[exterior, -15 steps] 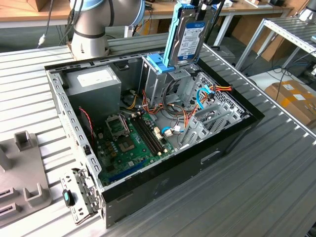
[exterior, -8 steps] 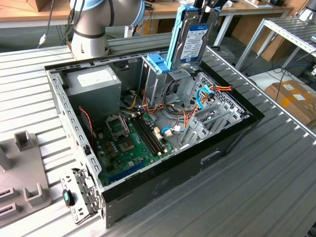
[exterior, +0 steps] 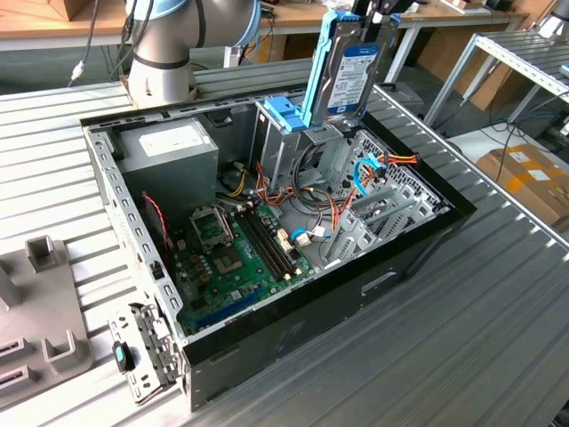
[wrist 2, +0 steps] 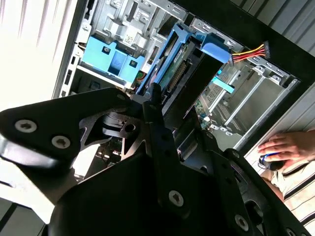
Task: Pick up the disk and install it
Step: 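Pick up the disk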
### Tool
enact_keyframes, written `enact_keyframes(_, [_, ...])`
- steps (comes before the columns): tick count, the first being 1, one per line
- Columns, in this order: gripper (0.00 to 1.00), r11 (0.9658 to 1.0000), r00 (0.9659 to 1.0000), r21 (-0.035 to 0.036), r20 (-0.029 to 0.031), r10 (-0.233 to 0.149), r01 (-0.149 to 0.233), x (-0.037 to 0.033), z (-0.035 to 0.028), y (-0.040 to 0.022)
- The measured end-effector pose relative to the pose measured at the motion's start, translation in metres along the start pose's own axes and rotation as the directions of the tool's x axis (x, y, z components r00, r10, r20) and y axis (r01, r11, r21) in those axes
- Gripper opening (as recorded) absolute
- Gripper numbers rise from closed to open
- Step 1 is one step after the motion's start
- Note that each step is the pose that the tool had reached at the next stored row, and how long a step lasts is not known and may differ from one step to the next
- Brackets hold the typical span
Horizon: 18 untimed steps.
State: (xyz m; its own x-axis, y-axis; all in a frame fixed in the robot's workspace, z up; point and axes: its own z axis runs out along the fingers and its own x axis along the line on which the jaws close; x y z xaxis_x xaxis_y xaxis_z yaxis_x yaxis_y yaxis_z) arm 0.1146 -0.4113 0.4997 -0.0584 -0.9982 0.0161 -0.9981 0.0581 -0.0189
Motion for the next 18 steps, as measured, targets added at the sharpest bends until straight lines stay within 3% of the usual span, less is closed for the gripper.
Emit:
enact_keyframes(9, [0.35, 1.0, 1.0, 0.0, 0.0002, 0.0, 0.0, 0.0023, 0.0, -0.0002])
enact_keyframes(18, [0.35, 1.0, 1.0, 0.0, 0.0001, 0.0, 0.0, 0.0194, -0.0007, -0.0012])
